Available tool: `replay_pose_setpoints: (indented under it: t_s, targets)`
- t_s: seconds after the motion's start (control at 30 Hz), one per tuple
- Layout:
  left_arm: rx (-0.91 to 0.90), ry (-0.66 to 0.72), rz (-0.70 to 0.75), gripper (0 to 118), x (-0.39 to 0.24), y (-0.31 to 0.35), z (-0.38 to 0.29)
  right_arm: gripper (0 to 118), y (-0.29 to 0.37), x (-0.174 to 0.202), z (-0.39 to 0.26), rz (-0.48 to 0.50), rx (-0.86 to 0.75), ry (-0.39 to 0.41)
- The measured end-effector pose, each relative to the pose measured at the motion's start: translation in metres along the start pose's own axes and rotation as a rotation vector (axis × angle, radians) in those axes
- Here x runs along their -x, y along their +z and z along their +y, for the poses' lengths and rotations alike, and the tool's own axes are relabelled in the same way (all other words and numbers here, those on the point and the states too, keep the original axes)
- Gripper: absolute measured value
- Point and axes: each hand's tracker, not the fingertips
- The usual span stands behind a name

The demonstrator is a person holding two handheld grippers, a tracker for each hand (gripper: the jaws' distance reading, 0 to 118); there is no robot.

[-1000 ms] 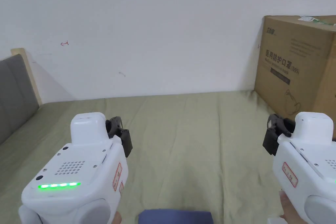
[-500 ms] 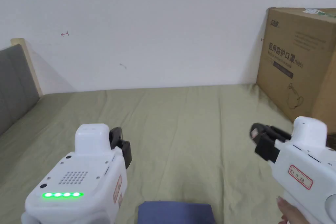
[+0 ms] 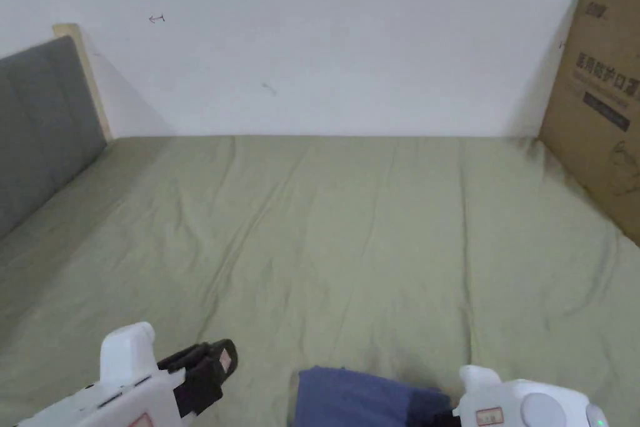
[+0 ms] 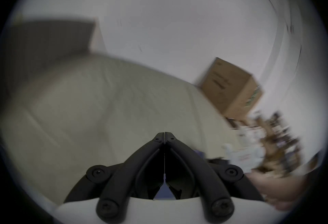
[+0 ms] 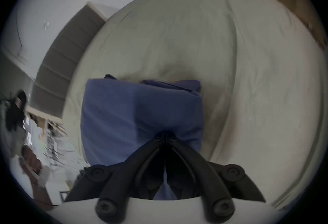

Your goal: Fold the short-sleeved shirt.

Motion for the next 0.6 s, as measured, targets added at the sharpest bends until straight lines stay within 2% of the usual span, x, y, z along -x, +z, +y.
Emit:
replay_pose_setpoints:
  t_s: [0.07,0.1,0.17,0.23,0.27,0.33,0.43,0.53,0.6]
  targets:
    - [0.111,0.203,-0.160,1,0.036,-0.021,-0.001,0,-0.001,-0.004,0.002,0.005,0.016,-0.019]
    - [0.170,0.294,-0.220,10,0.043,-0.033,-0.002,0,0.000,-0.003,0.001,0.000,0.013,-0.005]
    - [0.235,0.407,-0.266,53,0.067,-0.053,-0.010,0,0.001,0.000,-0.001,-0.003,0.011,0.019]
    - [0.324,0.430,-0.292,110,0.090,-0.074,-0.018,0,0.000,0.003,-0.003,-0.013,0.003,0.043]
    - [0.377,0.425,-0.308,118,0.096,-0.087,-0.022,0,0.001,0.003,-0.005,-0.015,-0.001,0.045]
    - [0.476,0.445,-0.364,118,0.106,-0.111,-0.036,0,0.001,0.003,-0.007,-0.018,-0.010,0.043]
    - [0.561,0.557,-0.408,118,0.107,-0.141,-0.066,0,0.001,0.001,-0.008,-0.010,-0.019,0.030]
    - [0.656,0.538,-0.497,118,0.104,-0.175,-0.085,0,0.001,-0.003,-0.009,0.010,-0.024,-0.001]
    - [0.649,0.520,-0.635,118,0.095,-0.192,-0.088,0,0.001,-0.005,-0.009,0.022,-0.025,-0.022]
